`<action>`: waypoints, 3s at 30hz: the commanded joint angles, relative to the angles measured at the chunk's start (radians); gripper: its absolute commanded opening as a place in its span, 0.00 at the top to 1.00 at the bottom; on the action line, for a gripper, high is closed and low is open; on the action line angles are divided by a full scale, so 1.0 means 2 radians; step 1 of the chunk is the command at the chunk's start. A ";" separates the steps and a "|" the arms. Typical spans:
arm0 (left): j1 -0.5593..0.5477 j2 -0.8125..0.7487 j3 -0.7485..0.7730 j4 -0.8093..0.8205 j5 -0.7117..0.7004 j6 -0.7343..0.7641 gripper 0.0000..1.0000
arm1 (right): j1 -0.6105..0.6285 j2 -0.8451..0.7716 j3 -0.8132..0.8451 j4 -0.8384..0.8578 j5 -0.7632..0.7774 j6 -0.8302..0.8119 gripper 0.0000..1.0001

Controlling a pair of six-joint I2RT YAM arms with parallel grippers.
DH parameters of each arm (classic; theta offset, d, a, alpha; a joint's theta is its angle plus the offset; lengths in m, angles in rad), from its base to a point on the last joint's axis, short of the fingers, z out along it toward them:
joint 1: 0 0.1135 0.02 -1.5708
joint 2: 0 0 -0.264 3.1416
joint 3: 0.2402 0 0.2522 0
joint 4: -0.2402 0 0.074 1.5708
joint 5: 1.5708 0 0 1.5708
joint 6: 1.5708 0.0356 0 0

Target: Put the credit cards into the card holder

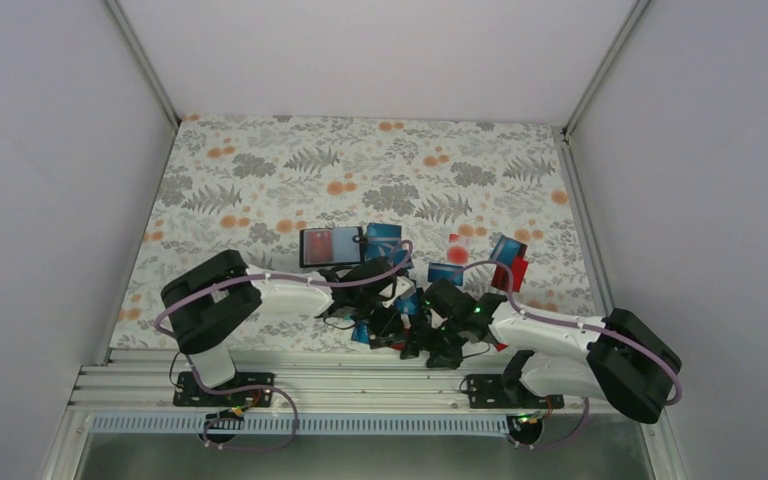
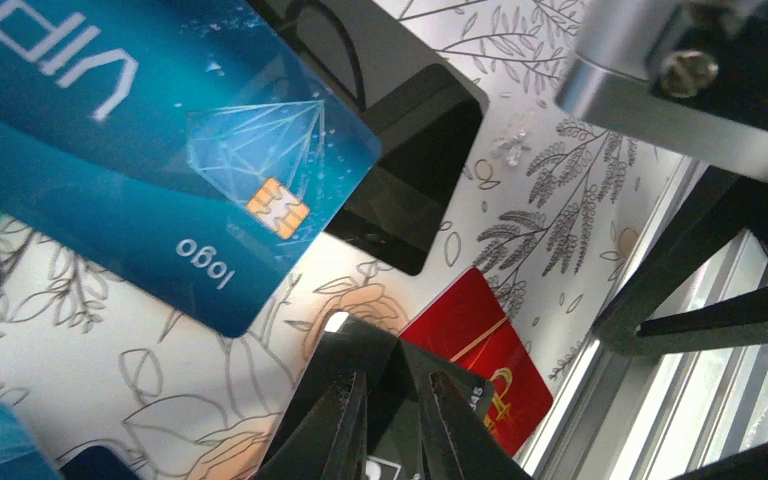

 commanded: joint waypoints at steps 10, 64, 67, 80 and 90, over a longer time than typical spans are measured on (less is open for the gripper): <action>-0.033 -0.006 -0.055 0.018 0.054 -0.015 0.85 | -0.005 -0.004 -0.043 0.129 -0.028 0.079 0.27; -0.043 0.011 -0.035 -0.025 0.004 -0.050 0.82 | -0.007 -0.003 -0.090 0.243 -0.044 0.099 0.48; -0.043 0.010 -0.036 -0.024 0.004 -0.050 0.82 | -0.009 0.008 -0.099 0.259 -0.050 0.099 0.56; -0.043 0.001 -0.041 -0.021 0.000 -0.057 0.83 | -0.025 0.059 -0.116 0.322 -0.084 0.085 0.96; -0.025 -0.073 -0.026 -0.072 -0.044 -0.077 0.83 | -0.039 0.034 -0.110 0.310 -0.087 0.066 0.96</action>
